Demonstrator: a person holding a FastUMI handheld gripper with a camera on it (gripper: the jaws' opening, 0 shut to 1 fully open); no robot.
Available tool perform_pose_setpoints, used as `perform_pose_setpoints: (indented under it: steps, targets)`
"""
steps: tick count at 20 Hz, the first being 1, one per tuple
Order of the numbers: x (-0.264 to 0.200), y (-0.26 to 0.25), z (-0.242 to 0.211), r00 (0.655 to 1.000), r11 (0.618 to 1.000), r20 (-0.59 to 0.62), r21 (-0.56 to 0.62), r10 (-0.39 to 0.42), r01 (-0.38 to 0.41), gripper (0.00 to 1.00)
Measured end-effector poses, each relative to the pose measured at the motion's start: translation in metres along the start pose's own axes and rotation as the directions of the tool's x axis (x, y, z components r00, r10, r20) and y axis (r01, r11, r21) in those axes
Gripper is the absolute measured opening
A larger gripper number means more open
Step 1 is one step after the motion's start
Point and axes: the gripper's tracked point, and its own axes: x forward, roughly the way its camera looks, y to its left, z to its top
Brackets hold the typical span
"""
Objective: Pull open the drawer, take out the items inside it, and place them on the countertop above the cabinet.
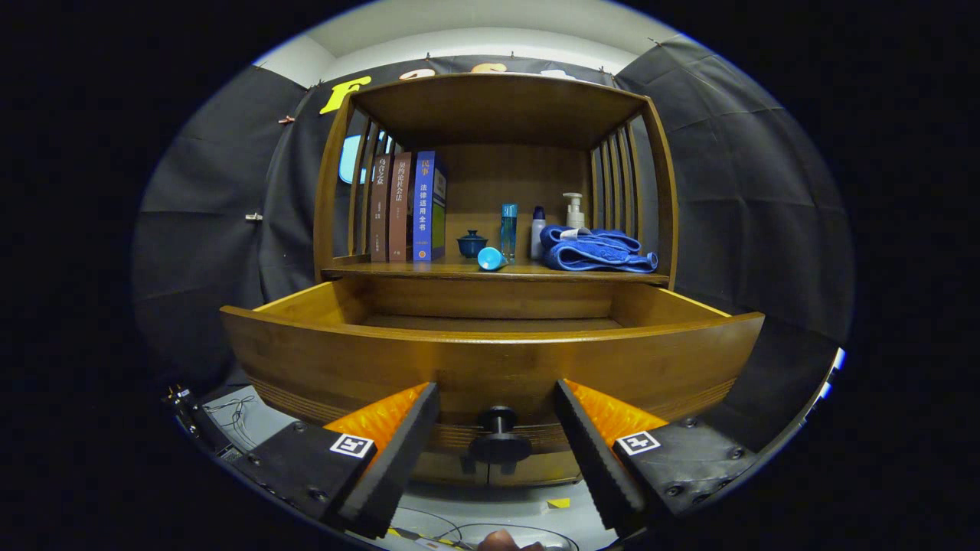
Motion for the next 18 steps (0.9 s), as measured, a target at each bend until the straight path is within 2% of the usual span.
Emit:
perform_pose_setpoints:
  steps: [18]
  targets:
    - [0.102,0.006,0.021,0.999,0.999,0.039,-0.027,-0.030,0.031,1.00]
